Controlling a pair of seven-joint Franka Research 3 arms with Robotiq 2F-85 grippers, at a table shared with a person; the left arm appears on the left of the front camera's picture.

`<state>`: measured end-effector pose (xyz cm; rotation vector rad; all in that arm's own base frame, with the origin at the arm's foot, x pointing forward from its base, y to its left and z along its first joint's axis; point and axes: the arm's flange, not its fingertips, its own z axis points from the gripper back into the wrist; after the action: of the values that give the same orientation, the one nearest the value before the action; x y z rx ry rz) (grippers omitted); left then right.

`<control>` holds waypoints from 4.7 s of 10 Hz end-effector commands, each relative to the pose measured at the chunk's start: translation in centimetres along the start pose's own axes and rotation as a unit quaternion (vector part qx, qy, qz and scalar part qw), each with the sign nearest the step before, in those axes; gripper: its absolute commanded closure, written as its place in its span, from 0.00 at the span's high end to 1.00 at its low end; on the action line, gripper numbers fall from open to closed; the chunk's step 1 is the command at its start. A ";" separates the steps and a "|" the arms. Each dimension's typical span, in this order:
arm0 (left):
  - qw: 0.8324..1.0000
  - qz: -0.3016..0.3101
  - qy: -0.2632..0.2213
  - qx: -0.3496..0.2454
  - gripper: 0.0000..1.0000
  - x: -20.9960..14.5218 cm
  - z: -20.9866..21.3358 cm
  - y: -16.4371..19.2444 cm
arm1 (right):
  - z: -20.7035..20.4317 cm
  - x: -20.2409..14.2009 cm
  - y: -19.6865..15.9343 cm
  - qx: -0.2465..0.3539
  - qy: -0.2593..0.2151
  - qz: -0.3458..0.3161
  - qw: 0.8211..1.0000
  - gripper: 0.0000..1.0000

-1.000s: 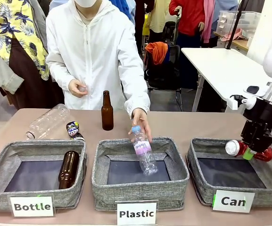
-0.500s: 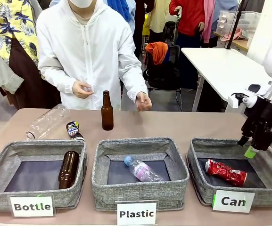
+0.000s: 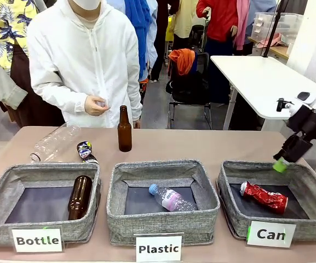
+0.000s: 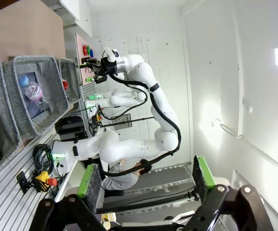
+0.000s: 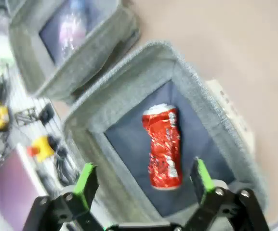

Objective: Sort the can waste into the basket.
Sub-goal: Pick up the can waste from the table and place it in the right Fabric basket.

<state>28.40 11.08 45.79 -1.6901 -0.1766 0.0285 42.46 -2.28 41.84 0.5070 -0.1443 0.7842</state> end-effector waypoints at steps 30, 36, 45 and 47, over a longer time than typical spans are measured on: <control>0.835 -0.032 0.006 0.549 1.00 15.0 -16.0 1.5 | 3.5 -2.3 -3.5 0.269 -0.212 -0.416 0.843 1.00; 0.960 -0.070 -0.030 0.268 1.00 4.5 2.3 -9.8 | 3.5 -2.3 -3.5 0.269 -0.212 -0.416 0.843 1.00; 0.986 -0.119 -0.078 0.089 1.00 -8.1 15.4 -8.7 | 3.5 -2.3 -3.5 0.269 -0.212 -0.416 0.843 1.00; 0.984 -0.115 -0.068 0.114 1.00 -6.8 13.2 -9.5 | 3.5 -2.3 -3.5 0.269 -0.212 -0.416 0.843 1.00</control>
<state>18.49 25.27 51.66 -1.4585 -0.4513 -0.0110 43.52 -7.39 42.70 1.1780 -0.0823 -0.2063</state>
